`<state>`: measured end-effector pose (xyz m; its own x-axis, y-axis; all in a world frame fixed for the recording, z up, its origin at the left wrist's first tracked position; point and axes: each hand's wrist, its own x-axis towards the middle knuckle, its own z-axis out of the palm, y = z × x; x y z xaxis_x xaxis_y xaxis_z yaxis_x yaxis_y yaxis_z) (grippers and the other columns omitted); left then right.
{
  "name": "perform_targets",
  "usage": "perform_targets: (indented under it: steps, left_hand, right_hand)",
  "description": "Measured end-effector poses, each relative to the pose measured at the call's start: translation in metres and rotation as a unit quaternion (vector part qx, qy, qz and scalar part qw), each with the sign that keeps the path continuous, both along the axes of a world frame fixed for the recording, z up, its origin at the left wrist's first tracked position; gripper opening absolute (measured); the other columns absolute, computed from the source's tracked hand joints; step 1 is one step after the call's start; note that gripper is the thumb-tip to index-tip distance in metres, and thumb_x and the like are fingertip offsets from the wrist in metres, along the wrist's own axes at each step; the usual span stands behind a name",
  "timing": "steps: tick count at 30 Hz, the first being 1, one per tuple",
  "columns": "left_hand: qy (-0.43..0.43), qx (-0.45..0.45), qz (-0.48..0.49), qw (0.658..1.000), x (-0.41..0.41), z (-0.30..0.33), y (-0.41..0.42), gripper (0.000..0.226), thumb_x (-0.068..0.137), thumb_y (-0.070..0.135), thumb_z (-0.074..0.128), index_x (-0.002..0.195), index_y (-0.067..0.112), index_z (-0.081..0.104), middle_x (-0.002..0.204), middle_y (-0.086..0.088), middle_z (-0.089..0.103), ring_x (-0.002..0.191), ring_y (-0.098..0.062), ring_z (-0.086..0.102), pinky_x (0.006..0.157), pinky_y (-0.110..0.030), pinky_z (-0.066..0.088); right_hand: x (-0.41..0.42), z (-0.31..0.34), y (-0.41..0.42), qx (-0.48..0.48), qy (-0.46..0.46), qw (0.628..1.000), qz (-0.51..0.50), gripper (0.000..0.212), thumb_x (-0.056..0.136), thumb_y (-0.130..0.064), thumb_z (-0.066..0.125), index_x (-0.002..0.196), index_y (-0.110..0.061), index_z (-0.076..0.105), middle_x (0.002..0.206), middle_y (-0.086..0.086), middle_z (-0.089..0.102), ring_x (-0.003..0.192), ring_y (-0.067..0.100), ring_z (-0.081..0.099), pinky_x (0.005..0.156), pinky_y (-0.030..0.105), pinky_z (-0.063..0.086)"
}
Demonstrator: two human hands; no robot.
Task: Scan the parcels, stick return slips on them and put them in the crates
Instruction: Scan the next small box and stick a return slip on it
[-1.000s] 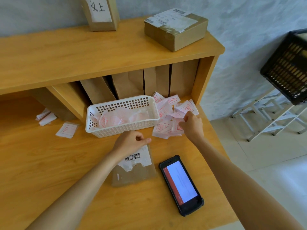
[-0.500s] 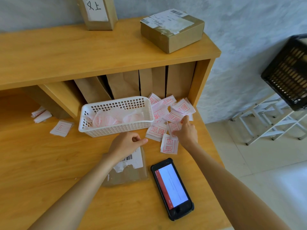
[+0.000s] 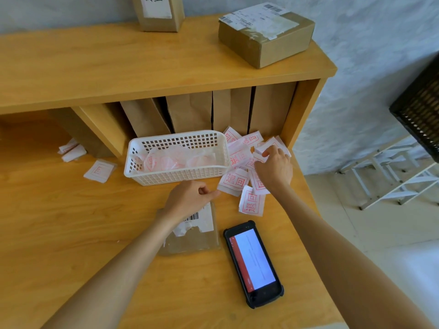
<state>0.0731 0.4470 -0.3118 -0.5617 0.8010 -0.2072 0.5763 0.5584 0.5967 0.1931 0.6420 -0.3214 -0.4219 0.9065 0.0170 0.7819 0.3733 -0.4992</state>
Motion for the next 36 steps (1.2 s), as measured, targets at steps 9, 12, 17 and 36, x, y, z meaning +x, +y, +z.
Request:
perform_targets:
  steps: [9, 12, 17, 36]
  left_hand:
    - [0.022, 0.013, 0.001, 1.000, 0.001, -0.003, -0.002, 0.035, 0.088, 0.053, 0.061, 0.069, 0.024, 0.065, 0.063, 0.009, 0.062, 0.059, -0.007, 0.059, 0.055, -0.022, 0.042]
    - [0.022, 0.013, 0.006, 1.000, 0.002, -0.001, -0.002, 0.035, 0.088, 0.052, 0.061, 0.068, 0.023, 0.065, 0.062, 0.009, 0.062, 0.059, -0.009, 0.060, 0.055, -0.021, 0.041]
    - [0.021, 0.009, 0.012, 1.000, 0.004, 0.001, -0.002, 0.036, 0.089, 0.052, 0.061, 0.070, 0.021, 0.066, 0.062, 0.009, 0.062, 0.058, -0.009, 0.059, 0.055, -0.022, 0.041]
    - [-0.103, -0.088, -0.083, 0.987, 0.023, 0.005, 0.061, 0.027, 0.084, 0.032, 0.074, 0.102, 0.012, 0.068, 0.104, 0.004, 0.066, 0.094, -0.011, 0.060, 0.083, -0.027, 0.050]
  right_hand:
    - [0.005, -0.013, -0.011, -0.071, -0.101, 0.963, 0.239, 0.029, 0.086, -0.009, 0.065, 0.113, -0.020, 0.068, 0.118, 0.002, 0.060, 0.103, 0.020, 0.056, 0.083, 0.030, 0.055]
    - [0.008, -0.018, -0.013, -0.042, -0.128, 0.956, 0.263, 0.020, 0.086, -0.017, 0.070, 0.105, -0.022, 0.071, 0.115, 0.002, 0.061, 0.103, 0.019, 0.054, 0.087, 0.032, 0.053]
    - [0.010, -0.013, -0.014, -0.060, -0.093, 0.957, 0.269, 0.015, 0.090, -0.018, 0.066, 0.104, -0.015, 0.069, 0.112, 0.002, 0.063, 0.103, 0.020, 0.056, 0.085, 0.029, 0.051]
    - [0.023, -0.008, -0.021, -0.148, -0.039, 0.956, 0.251, 0.010, 0.094, -0.013, 0.058, 0.104, -0.011, 0.061, 0.117, 0.009, 0.064, 0.108, 0.025, 0.061, 0.089, 0.036, 0.053]
